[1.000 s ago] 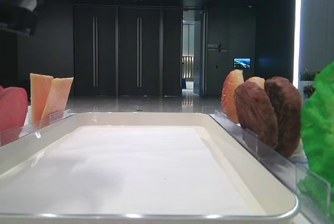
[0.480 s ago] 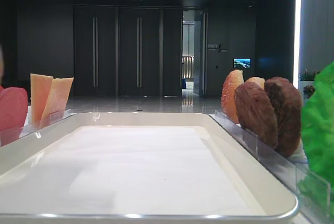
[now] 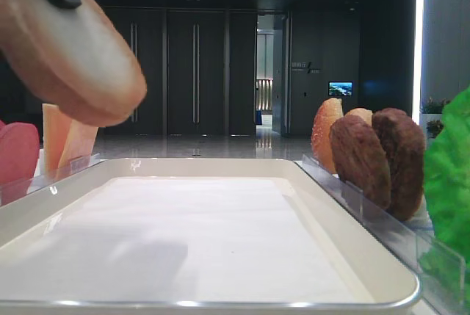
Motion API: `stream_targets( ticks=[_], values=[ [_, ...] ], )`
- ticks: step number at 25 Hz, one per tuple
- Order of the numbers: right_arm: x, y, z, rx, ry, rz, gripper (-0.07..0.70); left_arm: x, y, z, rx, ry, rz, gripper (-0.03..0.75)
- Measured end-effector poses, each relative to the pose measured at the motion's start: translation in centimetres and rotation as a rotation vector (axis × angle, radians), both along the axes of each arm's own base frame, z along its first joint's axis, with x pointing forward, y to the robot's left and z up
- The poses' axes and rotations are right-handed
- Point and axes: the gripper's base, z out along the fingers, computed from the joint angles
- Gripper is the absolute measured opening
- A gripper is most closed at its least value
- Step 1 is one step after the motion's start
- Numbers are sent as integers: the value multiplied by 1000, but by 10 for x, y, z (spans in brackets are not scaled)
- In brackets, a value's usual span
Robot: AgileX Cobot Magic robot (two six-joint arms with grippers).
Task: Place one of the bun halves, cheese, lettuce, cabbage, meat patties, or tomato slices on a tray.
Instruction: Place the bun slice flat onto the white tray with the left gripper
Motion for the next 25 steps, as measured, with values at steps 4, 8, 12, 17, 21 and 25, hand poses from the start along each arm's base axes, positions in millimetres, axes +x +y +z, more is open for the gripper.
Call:
stream_targets(
  ticks=[4, 8, 12, 17, 21, 25],
  values=[
    [0, 0, 0, -1, 0, 0, 465, 3, 4, -8, -159, -81, -42, 141],
    [0, 0, 0, -1, 0, 0, 465, 7, 5, -16, -215, -157, -84, 141],
    [0, 0, 0, -1, 0, 0, 465, 15, 0, -33, -255, -81, -36, 141],
    [0, 0, 0, -1, 0, 0, 465, 26, -5, -57, -258, 17, 20, 141],
    [0, 0, 0, -1, 0, 0, 465, 31, -6, -72, -238, 56, 24, 141],
    [0, 0, 0, -1, 0, 0, 465, 35, -8, -85, -227, 65, 14, 141]
  ],
)
